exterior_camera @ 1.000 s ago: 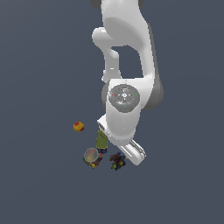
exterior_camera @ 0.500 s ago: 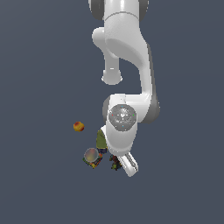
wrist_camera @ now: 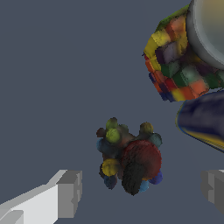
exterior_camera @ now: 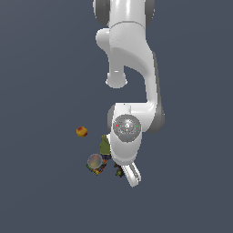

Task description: Pick up a designated object from a clutter of objects.

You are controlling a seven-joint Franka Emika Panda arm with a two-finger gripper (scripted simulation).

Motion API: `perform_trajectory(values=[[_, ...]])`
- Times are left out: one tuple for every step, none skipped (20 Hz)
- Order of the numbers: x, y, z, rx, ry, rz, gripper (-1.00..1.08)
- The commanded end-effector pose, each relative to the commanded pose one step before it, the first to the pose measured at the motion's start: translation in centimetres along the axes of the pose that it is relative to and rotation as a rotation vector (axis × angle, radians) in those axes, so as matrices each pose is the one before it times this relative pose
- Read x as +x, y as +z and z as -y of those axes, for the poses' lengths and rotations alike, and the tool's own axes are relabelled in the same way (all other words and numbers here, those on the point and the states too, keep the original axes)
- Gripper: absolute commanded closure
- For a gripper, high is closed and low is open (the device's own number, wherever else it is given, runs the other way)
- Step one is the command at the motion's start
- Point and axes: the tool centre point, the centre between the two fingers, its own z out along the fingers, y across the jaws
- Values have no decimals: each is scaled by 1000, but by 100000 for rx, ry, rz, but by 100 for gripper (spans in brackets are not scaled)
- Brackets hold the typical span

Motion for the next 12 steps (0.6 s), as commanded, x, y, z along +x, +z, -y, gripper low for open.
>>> perform_trajectory(values=[[7,14,12,42,12,-17,-92],[-7,119,2,0,0,0,-92],[-12,197,3,0,0,0,-92],[13,269,-10,7,48,-4,-92],[8,347,-11,7,48,-4,-92],[3,423,-11,7,48,-4,-92],[-3,498,-13,7,48,-4,-92],[-9,571,-15,6,48,-4,-92],[-13,616,-16,6,48,-4,-92],[5,544,-21,9,68,-6,-92],[0,460,-12,7,48,-4,-92],[-22,380,6,0,0,0,-92]])
